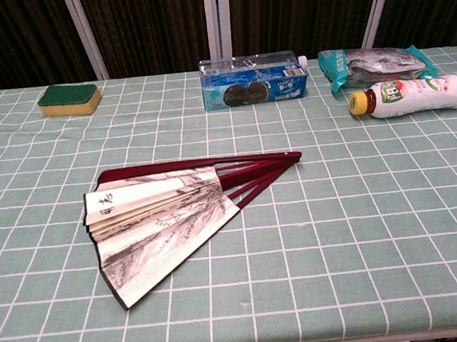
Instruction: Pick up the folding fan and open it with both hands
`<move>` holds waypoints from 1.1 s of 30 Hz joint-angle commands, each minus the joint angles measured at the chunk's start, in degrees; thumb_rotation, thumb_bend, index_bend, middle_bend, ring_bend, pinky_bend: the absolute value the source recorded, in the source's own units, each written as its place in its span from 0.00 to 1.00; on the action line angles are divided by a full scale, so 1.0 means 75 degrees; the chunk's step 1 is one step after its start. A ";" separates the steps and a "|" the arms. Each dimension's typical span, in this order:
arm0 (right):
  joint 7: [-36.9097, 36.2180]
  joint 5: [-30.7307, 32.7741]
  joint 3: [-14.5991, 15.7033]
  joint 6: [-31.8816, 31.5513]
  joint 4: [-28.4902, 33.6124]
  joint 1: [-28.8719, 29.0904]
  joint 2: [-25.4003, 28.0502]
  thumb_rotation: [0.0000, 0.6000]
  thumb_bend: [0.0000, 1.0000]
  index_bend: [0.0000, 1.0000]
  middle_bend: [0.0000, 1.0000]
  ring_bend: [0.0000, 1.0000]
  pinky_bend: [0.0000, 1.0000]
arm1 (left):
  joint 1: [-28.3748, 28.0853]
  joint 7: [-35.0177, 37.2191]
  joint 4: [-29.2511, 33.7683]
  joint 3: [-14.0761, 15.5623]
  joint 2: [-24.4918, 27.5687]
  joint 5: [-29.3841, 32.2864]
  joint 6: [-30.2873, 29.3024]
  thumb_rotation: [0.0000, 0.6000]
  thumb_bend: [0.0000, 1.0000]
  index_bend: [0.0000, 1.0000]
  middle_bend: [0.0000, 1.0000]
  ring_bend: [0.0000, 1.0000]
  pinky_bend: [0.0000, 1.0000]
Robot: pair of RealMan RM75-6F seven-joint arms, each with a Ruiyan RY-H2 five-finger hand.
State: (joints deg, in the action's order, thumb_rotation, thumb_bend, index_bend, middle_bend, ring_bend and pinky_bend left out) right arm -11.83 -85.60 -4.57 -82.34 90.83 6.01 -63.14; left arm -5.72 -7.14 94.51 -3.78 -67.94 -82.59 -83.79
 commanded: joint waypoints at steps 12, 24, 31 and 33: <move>0.0138 -0.0016 -0.0009 -0.0055 -0.0026 0.0014 -0.0061 1.00 0.31 0.10 0.08 0.00 0.00 | -0.0178 -0.0138 0.0024 -0.0121 -0.0010 0.0031 0.0078 1.00 0.02 0.19 0.17 0.08 0.17; 0.0222 -0.0435 0.0029 -0.0136 0.0100 0.0148 0.0120 1.00 0.31 0.10 0.08 0.00 0.00 | -0.1757 0.2005 0.0087 -0.0497 0.0732 -0.0909 0.1685 1.00 0.01 0.22 0.18 0.09 0.18; 0.0256 -0.0554 0.0053 -0.0204 0.0172 0.0172 0.0196 1.00 0.31 0.10 0.08 0.00 0.00 | -0.3565 0.2675 -0.0095 -0.0914 0.0433 -0.0711 0.3897 1.00 0.04 0.29 0.29 0.21 0.19; 0.0261 -0.0541 0.0053 -0.0214 0.0189 0.0167 0.0236 1.00 0.31 0.10 0.08 0.00 0.00 | -0.4059 0.2506 -0.0250 -0.1009 0.0166 -0.0474 0.4539 1.00 0.06 0.30 0.30 0.22 0.20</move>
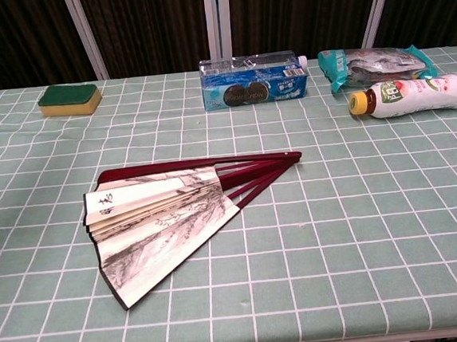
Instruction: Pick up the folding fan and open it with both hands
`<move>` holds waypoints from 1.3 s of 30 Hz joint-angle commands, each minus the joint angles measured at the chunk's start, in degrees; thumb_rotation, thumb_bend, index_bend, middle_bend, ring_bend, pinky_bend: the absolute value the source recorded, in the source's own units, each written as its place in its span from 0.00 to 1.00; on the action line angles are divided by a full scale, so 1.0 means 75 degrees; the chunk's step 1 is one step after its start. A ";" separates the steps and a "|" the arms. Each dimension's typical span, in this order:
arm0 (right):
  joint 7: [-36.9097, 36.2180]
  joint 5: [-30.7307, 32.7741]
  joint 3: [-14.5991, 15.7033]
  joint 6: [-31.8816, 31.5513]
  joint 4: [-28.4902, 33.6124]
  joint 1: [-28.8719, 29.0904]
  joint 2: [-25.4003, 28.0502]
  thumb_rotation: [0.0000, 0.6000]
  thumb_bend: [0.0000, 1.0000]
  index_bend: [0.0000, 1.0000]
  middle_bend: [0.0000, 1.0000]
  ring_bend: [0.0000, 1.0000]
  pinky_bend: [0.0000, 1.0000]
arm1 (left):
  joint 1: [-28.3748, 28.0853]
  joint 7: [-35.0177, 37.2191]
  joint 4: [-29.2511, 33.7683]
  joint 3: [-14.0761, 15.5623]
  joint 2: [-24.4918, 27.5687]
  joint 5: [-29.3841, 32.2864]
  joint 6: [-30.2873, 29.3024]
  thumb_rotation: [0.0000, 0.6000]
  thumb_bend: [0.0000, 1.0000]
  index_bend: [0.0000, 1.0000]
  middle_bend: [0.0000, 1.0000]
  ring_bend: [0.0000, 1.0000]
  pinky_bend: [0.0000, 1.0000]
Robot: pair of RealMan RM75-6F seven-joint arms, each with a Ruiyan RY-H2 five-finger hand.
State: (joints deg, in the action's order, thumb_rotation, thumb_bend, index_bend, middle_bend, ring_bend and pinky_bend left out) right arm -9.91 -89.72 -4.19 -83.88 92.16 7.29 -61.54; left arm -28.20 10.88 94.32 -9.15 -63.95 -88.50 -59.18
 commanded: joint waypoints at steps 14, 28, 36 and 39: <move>-0.0101 0.0203 -0.0017 0.0104 -0.0040 0.0021 0.0108 1.00 0.31 0.10 0.08 0.00 0.00 | -0.3577 -0.1095 -0.2184 -0.0339 -0.2323 0.2618 0.4407 1.00 0.26 0.31 0.31 0.24 0.20; -0.0235 0.0350 0.0001 0.0097 -0.0119 -0.0052 0.0173 1.00 0.31 0.10 0.08 0.00 0.00 | -0.4787 -0.3097 -0.2902 0.0561 -0.3497 0.5387 0.4065 1.00 0.30 0.31 0.33 0.27 0.27; -0.0324 0.0415 -0.0009 0.0104 -0.0217 -0.0075 0.0178 1.00 0.31 0.10 0.08 0.00 0.00 | -0.5303 -0.4116 -0.2861 0.0901 -0.3811 0.6827 0.3517 1.00 0.30 0.31 0.40 0.35 0.34; -0.0362 0.0453 -0.0007 0.0136 -0.0263 -0.0079 0.0162 1.00 0.31 0.10 0.08 0.00 0.00 | -0.5439 -0.4391 -0.2904 0.1007 -0.3929 0.7220 0.3361 1.00 0.30 0.31 0.41 0.36 0.35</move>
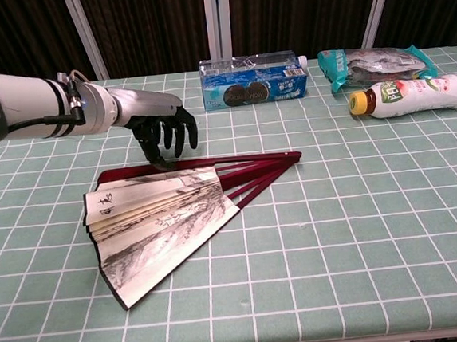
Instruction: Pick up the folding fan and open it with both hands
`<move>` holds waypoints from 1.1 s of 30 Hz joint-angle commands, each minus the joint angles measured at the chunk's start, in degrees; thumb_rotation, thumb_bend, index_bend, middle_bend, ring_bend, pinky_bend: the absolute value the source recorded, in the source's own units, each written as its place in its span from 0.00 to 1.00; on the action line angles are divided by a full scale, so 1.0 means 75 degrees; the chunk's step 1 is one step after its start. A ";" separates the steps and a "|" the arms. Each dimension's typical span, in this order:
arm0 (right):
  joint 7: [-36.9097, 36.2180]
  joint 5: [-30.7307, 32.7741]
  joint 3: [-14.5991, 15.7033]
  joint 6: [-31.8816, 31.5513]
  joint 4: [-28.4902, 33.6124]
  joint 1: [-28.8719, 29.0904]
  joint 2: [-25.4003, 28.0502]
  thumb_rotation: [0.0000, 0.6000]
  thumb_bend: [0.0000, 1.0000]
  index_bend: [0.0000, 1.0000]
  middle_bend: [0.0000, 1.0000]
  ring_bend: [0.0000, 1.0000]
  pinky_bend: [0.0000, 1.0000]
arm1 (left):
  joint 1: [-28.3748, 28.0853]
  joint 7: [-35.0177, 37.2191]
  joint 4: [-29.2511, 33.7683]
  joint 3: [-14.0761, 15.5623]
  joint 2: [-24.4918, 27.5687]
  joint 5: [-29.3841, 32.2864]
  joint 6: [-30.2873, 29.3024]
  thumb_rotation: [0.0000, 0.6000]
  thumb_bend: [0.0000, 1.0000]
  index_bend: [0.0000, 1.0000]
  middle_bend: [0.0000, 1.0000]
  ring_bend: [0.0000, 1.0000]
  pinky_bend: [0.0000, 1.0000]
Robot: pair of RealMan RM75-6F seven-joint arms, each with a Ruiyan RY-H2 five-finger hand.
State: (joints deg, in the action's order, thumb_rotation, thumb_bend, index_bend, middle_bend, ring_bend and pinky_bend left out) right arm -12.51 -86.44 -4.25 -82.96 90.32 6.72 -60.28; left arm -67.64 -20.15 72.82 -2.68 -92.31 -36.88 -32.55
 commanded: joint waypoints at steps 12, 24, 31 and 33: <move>-0.0121 0.0126 -0.0009 0.0074 -0.0155 -0.0022 -0.0052 1.00 0.31 0.10 0.08 0.00 0.00 | -0.0412 -0.0777 -0.0174 0.0381 -0.0444 0.0989 -0.0340 1.00 0.30 0.36 0.44 0.41 0.37; -0.0214 0.0170 -0.0028 0.0051 -0.0230 -0.0062 -0.0083 1.00 0.31 0.10 0.08 0.00 0.00 | -0.0272 -0.0827 -0.0180 0.0357 -0.0641 0.0651 -0.0682 1.00 0.37 0.53 0.60 0.57 0.52; -0.0335 0.0114 -0.0042 0.0049 -0.0272 -0.0039 -0.0097 1.00 0.31 0.10 0.08 0.00 0.00 | 0.0292 -0.0034 0.0941 -0.0002 0.0280 -0.0184 -0.1024 1.00 0.38 0.65 0.70 0.67 0.61; -0.0446 0.0055 -0.0040 0.0126 -0.0274 0.0025 -0.0088 1.00 0.31 0.10 0.08 0.00 0.00 | 0.0628 0.0384 0.1576 -0.0155 0.0795 -0.0691 -0.1360 1.00 0.38 0.65 0.70 0.67 0.62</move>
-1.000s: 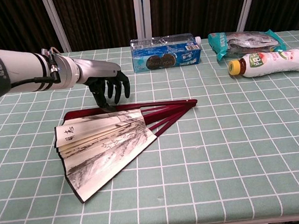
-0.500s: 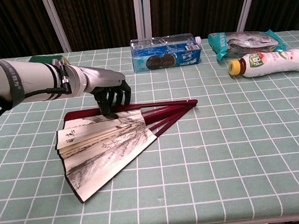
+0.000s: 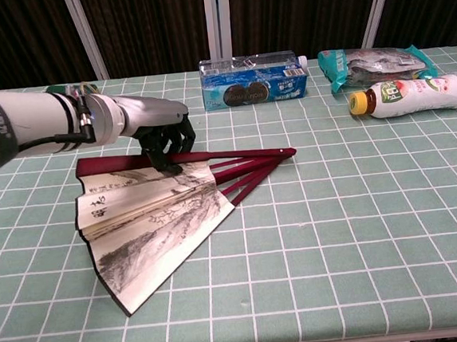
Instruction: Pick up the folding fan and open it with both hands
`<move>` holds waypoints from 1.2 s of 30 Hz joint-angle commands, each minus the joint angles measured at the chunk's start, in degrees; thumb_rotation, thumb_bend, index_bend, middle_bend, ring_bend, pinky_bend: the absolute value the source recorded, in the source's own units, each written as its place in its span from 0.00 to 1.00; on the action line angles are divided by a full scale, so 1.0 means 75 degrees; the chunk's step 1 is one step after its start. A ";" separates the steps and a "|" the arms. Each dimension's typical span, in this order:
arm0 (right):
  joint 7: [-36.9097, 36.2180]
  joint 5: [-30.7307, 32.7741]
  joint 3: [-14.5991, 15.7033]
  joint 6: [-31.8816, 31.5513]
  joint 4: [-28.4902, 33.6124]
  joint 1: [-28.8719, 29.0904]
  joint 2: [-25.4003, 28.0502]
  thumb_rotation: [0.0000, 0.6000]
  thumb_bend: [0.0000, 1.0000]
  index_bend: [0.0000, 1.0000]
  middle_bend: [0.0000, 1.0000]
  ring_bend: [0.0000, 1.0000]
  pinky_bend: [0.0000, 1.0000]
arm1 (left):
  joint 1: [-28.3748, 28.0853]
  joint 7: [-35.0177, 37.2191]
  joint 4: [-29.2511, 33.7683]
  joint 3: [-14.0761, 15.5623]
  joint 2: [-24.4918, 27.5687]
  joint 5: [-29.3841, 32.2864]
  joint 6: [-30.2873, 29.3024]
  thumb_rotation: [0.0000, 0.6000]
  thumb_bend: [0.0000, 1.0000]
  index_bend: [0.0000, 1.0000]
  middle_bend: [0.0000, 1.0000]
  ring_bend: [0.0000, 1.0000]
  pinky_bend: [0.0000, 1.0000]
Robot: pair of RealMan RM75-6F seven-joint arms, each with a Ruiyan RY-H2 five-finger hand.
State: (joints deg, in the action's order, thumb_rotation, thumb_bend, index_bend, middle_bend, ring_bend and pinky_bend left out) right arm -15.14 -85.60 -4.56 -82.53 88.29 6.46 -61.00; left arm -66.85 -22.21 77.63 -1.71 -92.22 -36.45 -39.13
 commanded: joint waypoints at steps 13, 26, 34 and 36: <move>-0.3010 -0.1405 0.0538 0.2133 0.0477 0.1581 0.0362 1.00 0.31 0.11 0.09 0.00 0.00 | 0.2728 0.4058 0.3286 -0.0890 0.3211 -0.3951 -0.2529 1.00 0.37 0.65 0.71 0.67 0.61; -0.6838 -0.2038 0.0531 0.3981 -0.0032 0.4053 -0.0722 1.00 0.31 0.19 0.14 0.00 0.00 | 0.3529 0.5356 0.3813 -0.1203 0.3707 -0.5696 -0.3739 1.00 0.36 0.65 0.70 0.67 0.60; -0.7113 -0.1512 0.0124 0.4705 -0.0329 0.5094 -0.1571 1.00 0.30 0.19 0.12 0.00 0.00 | 0.3597 0.5258 0.4152 -0.1291 0.3779 -0.6282 -0.3937 1.00 0.35 0.65 0.70 0.67 0.59; -0.6845 -0.1274 -0.0012 0.4782 -0.0363 0.5197 -0.1693 1.00 0.30 0.19 0.12 0.00 0.00 | 0.3599 0.5189 0.4222 -0.1309 0.3802 -0.6378 -0.3957 1.00 0.35 0.65 0.70 0.67 0.59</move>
State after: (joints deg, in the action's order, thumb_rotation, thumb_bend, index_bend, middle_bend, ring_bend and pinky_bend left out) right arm -68.21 -96.85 -3.43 -47.66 86.18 44.37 -72.46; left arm -39.91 16.98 109.02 -11.41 -63.84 -83.99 -68.65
